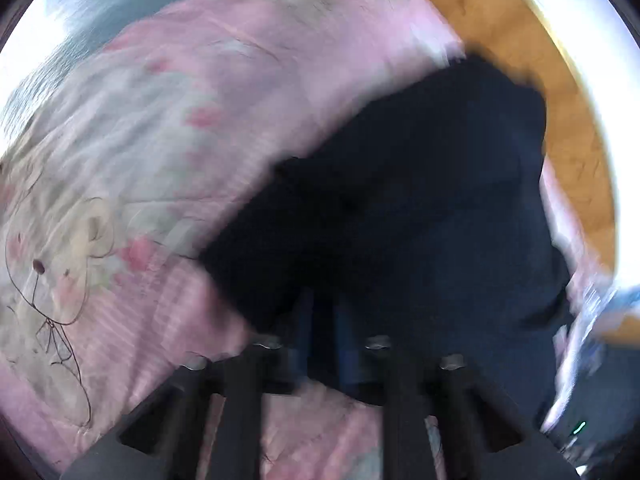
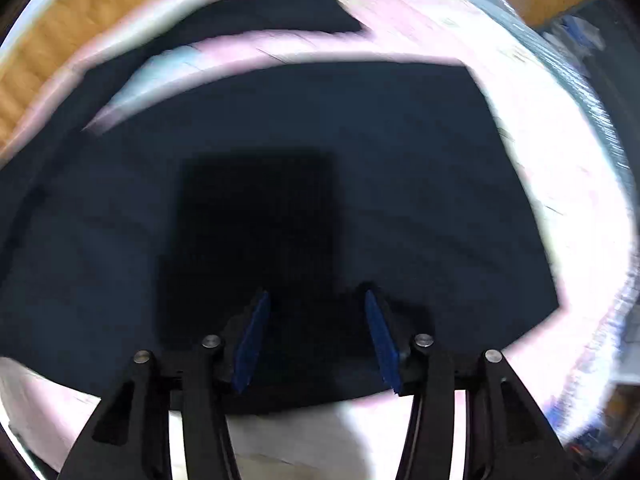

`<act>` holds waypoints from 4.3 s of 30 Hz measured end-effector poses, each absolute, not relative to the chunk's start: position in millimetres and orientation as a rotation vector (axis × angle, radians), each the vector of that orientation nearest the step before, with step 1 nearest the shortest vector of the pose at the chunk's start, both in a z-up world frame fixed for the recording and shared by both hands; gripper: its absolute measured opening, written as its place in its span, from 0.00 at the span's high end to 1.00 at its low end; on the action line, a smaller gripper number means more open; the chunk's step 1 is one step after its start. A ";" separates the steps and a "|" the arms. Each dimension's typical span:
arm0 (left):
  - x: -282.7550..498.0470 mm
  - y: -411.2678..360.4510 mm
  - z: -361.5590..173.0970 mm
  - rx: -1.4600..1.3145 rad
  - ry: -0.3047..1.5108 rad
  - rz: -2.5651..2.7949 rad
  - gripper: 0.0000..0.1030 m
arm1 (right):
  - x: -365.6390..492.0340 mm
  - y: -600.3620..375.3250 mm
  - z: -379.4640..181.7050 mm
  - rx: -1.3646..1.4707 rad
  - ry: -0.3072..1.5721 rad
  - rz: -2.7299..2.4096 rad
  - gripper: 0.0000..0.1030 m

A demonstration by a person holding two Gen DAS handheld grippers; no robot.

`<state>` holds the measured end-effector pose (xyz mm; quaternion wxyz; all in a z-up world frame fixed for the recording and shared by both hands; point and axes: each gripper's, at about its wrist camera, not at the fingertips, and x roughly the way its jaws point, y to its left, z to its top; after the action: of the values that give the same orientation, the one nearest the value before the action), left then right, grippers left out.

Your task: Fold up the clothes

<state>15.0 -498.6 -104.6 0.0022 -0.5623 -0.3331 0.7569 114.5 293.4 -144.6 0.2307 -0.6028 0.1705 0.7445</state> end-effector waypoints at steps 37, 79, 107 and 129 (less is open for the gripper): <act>-57.6 -406.6 -101.6 -1.716 -1.325 2.206 0.69 | 44.2 478.1 48.7 -1.172 0.221 2.640 0.95; 42.9 -313.9 -145.2 -1.842 -1.056 2.011 0.98 | 84.8 373.3 -74.2 -1.799 0.513 2.317 0.28; 155.7 -228.1 -148.3 -1.772 -1.232 1.975 0.59 | 177.0 320.7 -74.5 -2.104 -0.278 2.548 0.98; 233.9 -225.0 -157.6 -1.736 -1.342 2.123 0.54 | 277.1 401.2 -126.5 -0.963 1.777 1.949 0.52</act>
<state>233.9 -225.0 -157.6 0.0438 -0.5681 -0.4391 0.6946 277.1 401.2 -126.5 0.1662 -0.3383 0.6240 0.6845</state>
